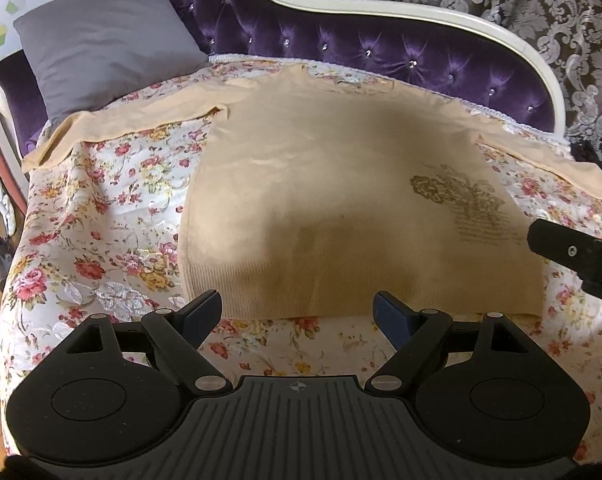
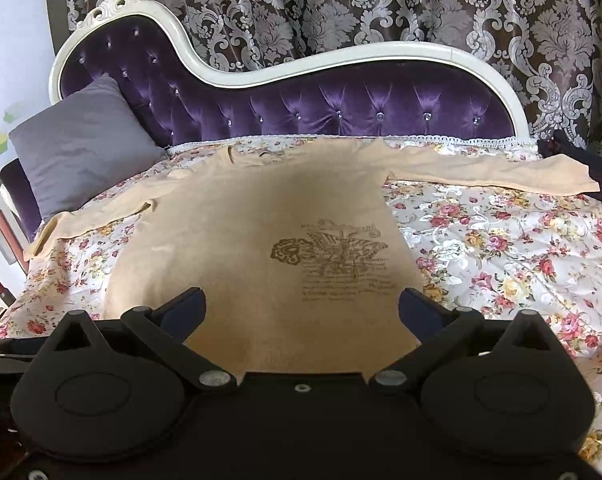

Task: Fold small clothes

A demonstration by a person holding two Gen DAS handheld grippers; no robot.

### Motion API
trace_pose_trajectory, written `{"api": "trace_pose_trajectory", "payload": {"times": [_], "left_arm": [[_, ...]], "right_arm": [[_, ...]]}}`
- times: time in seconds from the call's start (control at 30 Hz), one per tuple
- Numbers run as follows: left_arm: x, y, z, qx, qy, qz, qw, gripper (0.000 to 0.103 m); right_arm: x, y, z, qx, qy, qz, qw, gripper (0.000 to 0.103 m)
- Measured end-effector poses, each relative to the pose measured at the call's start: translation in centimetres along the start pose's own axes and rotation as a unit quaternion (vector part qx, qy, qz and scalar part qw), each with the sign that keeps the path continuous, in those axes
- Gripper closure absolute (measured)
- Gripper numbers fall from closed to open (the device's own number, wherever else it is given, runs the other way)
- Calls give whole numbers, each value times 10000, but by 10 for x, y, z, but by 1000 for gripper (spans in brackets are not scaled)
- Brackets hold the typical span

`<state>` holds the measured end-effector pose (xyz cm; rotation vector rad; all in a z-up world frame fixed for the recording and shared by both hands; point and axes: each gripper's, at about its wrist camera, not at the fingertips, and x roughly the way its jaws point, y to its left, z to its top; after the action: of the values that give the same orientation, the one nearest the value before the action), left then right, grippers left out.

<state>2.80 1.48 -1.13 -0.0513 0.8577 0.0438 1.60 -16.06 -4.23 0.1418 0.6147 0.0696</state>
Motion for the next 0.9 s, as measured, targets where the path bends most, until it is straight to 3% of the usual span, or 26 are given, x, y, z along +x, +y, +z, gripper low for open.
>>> {"api": "trace_pose_trajectory", "payload": {"times": [0.33,0.57,0.73,0.9], "left_arm": [[12,2,13,28,72,-32,10000,21],[24,2,24,45,71,5,10000,25],[34,6,35,-165,43,-112,9998,26],[53,3,53,-75,170,-304,9994,26]], "right_arm": [[15,-4,6,63,262,63,9996,1],[34,-6,13,264,712,247,9968,1],[53,-14,16,440,1154,244,9920,1],[67,-41,27,786,1253,143,9889,1]]}}
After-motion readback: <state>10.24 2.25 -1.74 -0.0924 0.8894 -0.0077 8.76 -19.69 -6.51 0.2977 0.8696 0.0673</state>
